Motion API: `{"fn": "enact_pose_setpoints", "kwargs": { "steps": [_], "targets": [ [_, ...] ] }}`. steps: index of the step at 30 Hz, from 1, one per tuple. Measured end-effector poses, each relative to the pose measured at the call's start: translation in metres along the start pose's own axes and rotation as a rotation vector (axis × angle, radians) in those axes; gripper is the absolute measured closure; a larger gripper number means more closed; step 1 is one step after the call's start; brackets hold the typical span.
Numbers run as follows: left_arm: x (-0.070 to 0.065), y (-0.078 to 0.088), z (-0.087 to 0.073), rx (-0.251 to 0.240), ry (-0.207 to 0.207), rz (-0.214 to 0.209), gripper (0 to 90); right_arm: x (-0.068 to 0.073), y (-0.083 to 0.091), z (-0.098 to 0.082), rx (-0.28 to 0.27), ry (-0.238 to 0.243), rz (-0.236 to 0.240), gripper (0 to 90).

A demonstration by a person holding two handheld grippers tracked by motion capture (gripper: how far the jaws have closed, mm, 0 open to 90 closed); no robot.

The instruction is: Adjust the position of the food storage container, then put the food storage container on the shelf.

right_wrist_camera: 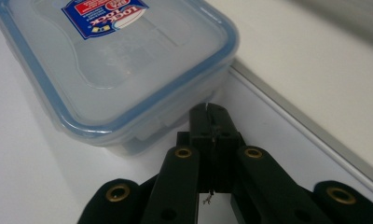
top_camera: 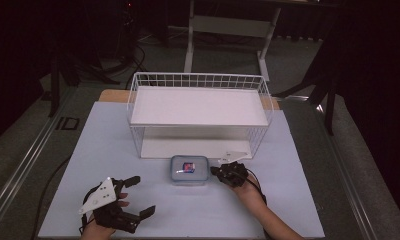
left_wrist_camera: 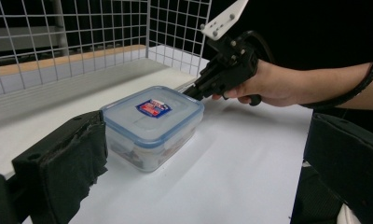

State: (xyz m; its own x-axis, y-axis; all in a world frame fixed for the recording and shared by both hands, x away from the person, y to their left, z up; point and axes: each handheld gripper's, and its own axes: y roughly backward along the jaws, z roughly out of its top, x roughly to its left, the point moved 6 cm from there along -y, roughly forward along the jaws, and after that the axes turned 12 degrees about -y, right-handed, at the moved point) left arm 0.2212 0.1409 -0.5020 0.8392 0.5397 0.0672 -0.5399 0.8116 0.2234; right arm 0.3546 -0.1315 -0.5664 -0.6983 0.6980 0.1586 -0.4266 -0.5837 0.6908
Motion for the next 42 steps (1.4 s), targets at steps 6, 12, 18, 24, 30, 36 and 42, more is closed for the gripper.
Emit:
{"fn": "enact_pose_setpoints", "kwargs": {
  "steps": [6, 12, 18, 24, 30, 36, 42],
  "targets": [
    [0.002, -0.002, -0.001, -0.008, 0.024, 0.005, 0.4, -0.003, 0.024, -0.006, -0.043, 0.016, -0.005, 77.6],
    [0.011, -0.007, -0.004, 0.062, 0.047, 0.024, 0.4, 0.008, 0.054, -0.010, -0.123, 0.010, 0.073, 27.6],
    [0.018, -0.010, 0.004, 0.119, 0.043, 0.045, 0.5, 0.011, 0.070, -0.005, -0.175, -0.016, 0.071, 14.5],
    [0.027, -0.021, 0.020, 0.148, 0.086, 0.035, 0.4, 0.013, 0.079, 0.005, -0.211, -0.137, 0.099, 19.0],
    [0.039, -0.043, 0.023, 0.173, 0.171, -0.019, 0.4, 0.015, 0.076, 0.014, -0.219, -0.160, 0.060, 17.2],
    [0.049, -0.065, 0.018, 0.182, 0.257, -0.039, 0.4, 0.014, 0.064, 0.022, -0.202, -0.159, 0.068, 15.7],
    [0.061, -0.087, 0.009, 0.224, 0.316, -0.028, 0.5, 0.007, 0.043, 0.022, -0.136, -0.313, 0.042, 11.6]
  ]
}}
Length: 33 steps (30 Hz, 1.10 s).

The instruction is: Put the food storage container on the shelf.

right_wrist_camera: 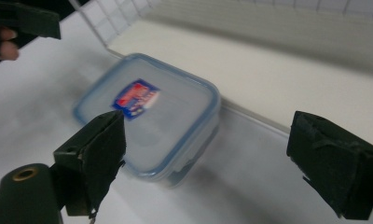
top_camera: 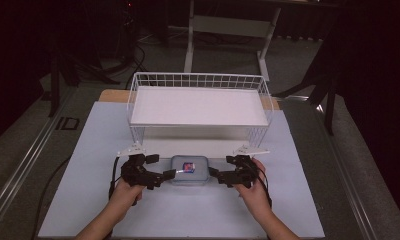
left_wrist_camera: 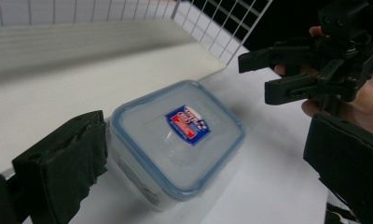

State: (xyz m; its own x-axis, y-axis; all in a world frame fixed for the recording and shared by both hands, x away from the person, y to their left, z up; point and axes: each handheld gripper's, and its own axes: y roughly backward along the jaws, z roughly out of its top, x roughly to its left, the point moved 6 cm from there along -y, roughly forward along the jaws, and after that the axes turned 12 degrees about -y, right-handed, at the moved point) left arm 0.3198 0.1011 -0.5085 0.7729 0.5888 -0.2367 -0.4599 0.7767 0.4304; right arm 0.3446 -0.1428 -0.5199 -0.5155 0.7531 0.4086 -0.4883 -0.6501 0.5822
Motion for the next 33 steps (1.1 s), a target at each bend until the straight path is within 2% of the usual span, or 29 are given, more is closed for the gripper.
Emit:
{"fn": "enact_pose_setpoints", "kwargs": {
  "steps": [1, 2, 3, 4, 5, 7, 9, 10, 12, 13, 15, 16, 19, 21, 23, 24, 26, 28, 29, 31, 33],
  "targets": [
    [0.002, -0.004, -0.001, 0.022, 0.001, 0.004, 0.5, -0.001, -0.003, 0.000, -0.002, -0.010, -0.015, 11.3],
    [0.004, -0.008, -0.002, 0.047, 0.002, 0.032, 0.5, -0.002, -0.006, 0.000, -0.010, -0.030, -0.027, 11.3],
    [0.006, -0.011, -0.004, 0.069, -0.003, 0.071, 0.5, -0.002, -0.008, 0.000, -0.006, -0.062, -0.011, 11.3],
    [0.007, -0.015, -0.006, 0.093, -0.010, 0.077, 0.5, -0.002, -0.010, 0.000, -0.001, -0.097, 0.005, 11.3],
    [0.009, -0.017, -0.008, 0.105, 0.001, 0.091, 0.5, -0.003, -0.012, -0.001, 0.001, -0.120, 0.010, 11.5],
    [0.012, -0.021, -0.010, 0.098, 0.063, 0.037, 0.5, -0.002, -0.016, -0.003, 0.025, -0.148, 0.032, 13.2],
    [0.014, -0.024, -0.013, 0.099, 0.106, 0.018, 0.5, -0.002, -0.019, -0.004, 0.044, -0.187, 0.052, 14.1],
    [0.015, -0.026, -0.015, 0.105, 0.125, 0.017, 0.5, -0.001, -0.020, -0.005, 0.050, -0.206, 0.056, 14.1],
    [0.019, -0.029, -0.021, 0.142, 0.150, 0.049, 0.5, 0.000, -0.023, -0.006, 0.065, -0.225, 0.070, 14.5],
    [0.019, -0.031, -0.023, 0.149, 0.164, 0.036, 0.5, 0.000, -0.025, -0.007, 0.073, -0.235, 0.066, 14.6],
    [0.020, -0.033, -0.026, 0.166, 0.198, 0.048, 0.5, 0.000, -0.029, -0.009, 0.097, -0.251, 0.072, 14.6],
    [0.021, -0.033, -0.027, 0.160, 0.217, 0.035, 2.5, -0.001, -0.032, -0.010, 0.105, -0.256, 0.068, 14.6],
    [0.024, -0.036, -0.029, 0.173, 0.258, 0.037, 10.8, -0.003, -0.038, -0.011, 0.124, -0.300, 0.082, 14.8],
    [0.025, -0.037, -0.029, 0.175, 0.278, 0.044, 16.2, -0.005, -0.041, -0.011, 0.141, -0.328, 0.092, 17.3],
    [0.024, -0.038, -0.029, 0.173, 0.281, 0.035, 16.3, -0.006, -0.042, -0.011, 0.146, -0.335, 0.088, 17.3],
    [0.022, -0.040, -0.030, 0.195, 0.276, 0.024, 16.3, -0.008, -0.043, -0.012, 0.150, -0.345, 0.090, 17.7],
    [0.021, -0.042, -0.032, 0.207, 0.288, 0.006, 16.7, -0.009, -0.046, -0.013, 0.179, -0.389, 0.113, 22.1],
    [0.020, -0.044, -0.034, 0.216, 0.295, 0.007, 23.0, -0.008, -0.047, -0.014, 0.192, -0.392, 0.110, 24.7],
    [0.021, -0.045, -0.035, 0.218, 0.305, 0.009, 23.0, -0.008, -0.047, -0.014, 0.194, -0.396, 0.114, 24.8],
    [0.020, -0.047, -0.036, 0.218, 0.319, -0.024, 25.3, -0.006, -0.047, -0.015, 0.203, -0.405, 0.127, 26.3],
    [0.020, -0.047, -0.036, 0.218, 0.319, -0.024, 25.4, -0.006, -0.047, -0.016, 0.205, -0.411, 0.129, 26.3]
  ]
}}
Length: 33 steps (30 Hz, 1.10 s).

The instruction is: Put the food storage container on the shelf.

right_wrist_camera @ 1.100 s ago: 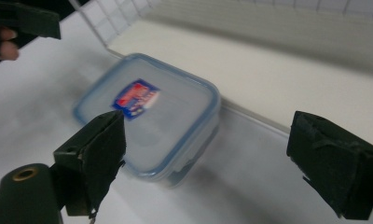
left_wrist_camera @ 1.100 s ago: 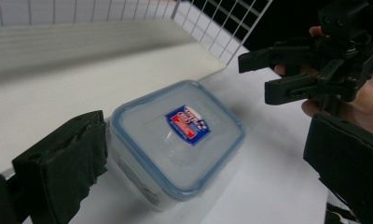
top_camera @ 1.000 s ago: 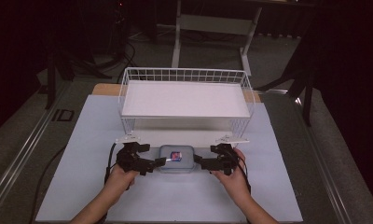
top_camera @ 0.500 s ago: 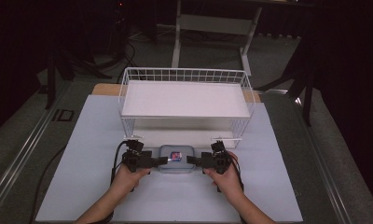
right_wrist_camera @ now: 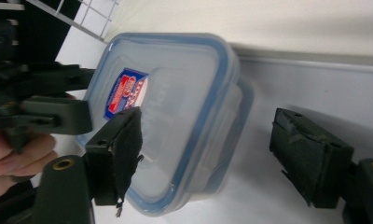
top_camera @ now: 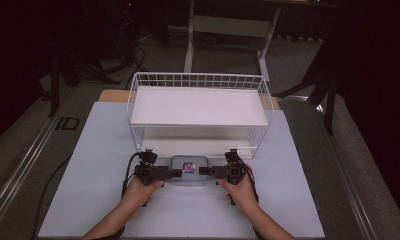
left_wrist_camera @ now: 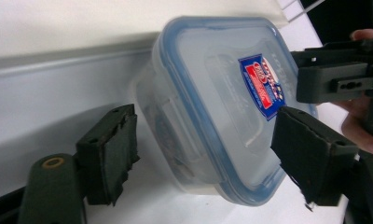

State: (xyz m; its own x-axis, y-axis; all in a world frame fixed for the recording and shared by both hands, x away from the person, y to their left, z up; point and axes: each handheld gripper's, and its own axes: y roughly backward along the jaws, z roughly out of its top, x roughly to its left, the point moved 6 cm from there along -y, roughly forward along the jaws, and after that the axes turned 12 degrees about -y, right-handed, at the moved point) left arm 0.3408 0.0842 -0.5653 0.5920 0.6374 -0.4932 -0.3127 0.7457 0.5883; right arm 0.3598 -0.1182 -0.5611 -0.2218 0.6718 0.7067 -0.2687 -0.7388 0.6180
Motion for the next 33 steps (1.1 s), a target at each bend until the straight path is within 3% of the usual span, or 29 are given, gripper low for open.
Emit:
{"fn": "enact_pose_setpoints", "kwargs": {
  "steps": [1, 3, 11, 15, 18, 19, 26, 33],
  "targets": [
    [0.000, -0.001, 0.000, -0.003, 0.014, -0.026, 29.3, 0.002, 0.000, -0.001, 0.016, -0.017, 0.018, 32.8],
    [0.001, 0.000, 0.000, -0.004, 0.022, -0.038, 30.9, 0.004, 0.001, -0.002, 0.024, -0.004, 0.019, 35.6],
    [-0.001, 0.002, -0.001, 0.008, 0.011, -0.037, 34.1, 0.007, -0.002, -0.005, 0.036, -0.031, 0.021, 35.8],
    [-0.010, 0.005, -0.002, 0.047, -0.043, 0.017, 34.5, 0.010, 0.001, -0.008, 0.013, -0.036, 0.010, 38.7],
    [-0.012, 0.007, -0.002, 0.040, -0.011, 0.030, 38.4, 0.012, 0.002, -0.009, 0.006, -0.022, 0.002, 39.1],
    [-0.011, 0.009, -0.001, 0.016, 0.048, 0.017, 38.4, 0.013, 0.003, -0.010, 0.006, -0.023, 0.000, 39.5],
    [-0.018, 0.010, -0.001, 0.030, -0.006, 0.061, 41.6, 0.018, 0.007, -0.015, -0.004, -0.007, -0.030, 41.0],
    [-0.021, 0.012, -0.003, 0.024, 0.013, 0.081, 42.9, 0.020, 0.009, -0.017, -0.012, -0.004, -0.033, 41.4]
  ]
}}
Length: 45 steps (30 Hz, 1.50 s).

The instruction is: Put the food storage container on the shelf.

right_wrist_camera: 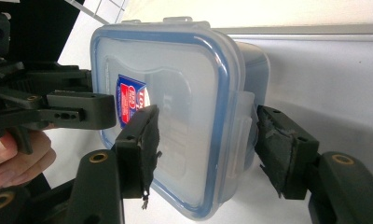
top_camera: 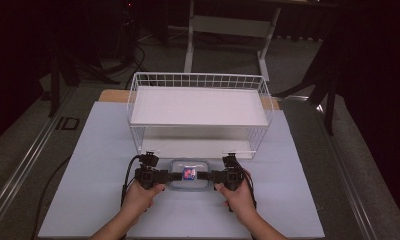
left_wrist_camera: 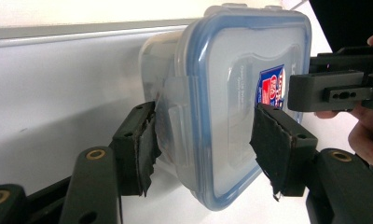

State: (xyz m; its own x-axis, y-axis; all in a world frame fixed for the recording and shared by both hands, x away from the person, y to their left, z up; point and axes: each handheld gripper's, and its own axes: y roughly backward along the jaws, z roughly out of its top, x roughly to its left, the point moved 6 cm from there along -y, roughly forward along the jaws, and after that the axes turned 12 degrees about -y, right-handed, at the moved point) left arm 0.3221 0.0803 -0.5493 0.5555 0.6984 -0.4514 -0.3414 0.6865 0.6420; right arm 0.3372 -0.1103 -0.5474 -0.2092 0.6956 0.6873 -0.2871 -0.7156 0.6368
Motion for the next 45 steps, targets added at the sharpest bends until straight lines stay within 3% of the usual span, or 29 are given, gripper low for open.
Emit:
{"fn": "enact_pose_setpoints", "kwargs": {
  "steps": [10, 16, 21, 29, 37, 45],
  "targets": [
    [-0.005, 0.002, 0.006, -0.031, -0.016, 0.012, 43.1, 0.006, 0.006, 0.005, -0.026, 0.047, -0.017, 41.3],
    [-0.010, 0.005, 0.026, -0.079, -0.049, 0.030, 43.0, 0.011, 0.016, 0.020, -0.079, 0.077, -0.010, 41.3],
    [-0.010, 0.002, 0.035, -0.093, -0.064, 0.038, 43.0, 0.010, 0.020, 0.028, -0.092, 0.083, -0.004, 41.3],
    [-0.005, -0.011, 0.043, -0.098, -0.066, 0.049, 43.0, -0.001, 0.020, 0.039, -0.118, 0.099, -0.010, 41.1],
    [0.003, -0.024, 0.050, -0.089, -0.076, 0.062, 42.6, -0.013, 0.012, 0.047, -0.128, 0.078, -0.009, 40.9],
    [0.010, -0.030, 0.053, -0.118, -0.068, 0.069, 42.5, -0.017, 0.006, 0.054, -0.138, 0.097, -0.031, 40.8]
  ]
}}
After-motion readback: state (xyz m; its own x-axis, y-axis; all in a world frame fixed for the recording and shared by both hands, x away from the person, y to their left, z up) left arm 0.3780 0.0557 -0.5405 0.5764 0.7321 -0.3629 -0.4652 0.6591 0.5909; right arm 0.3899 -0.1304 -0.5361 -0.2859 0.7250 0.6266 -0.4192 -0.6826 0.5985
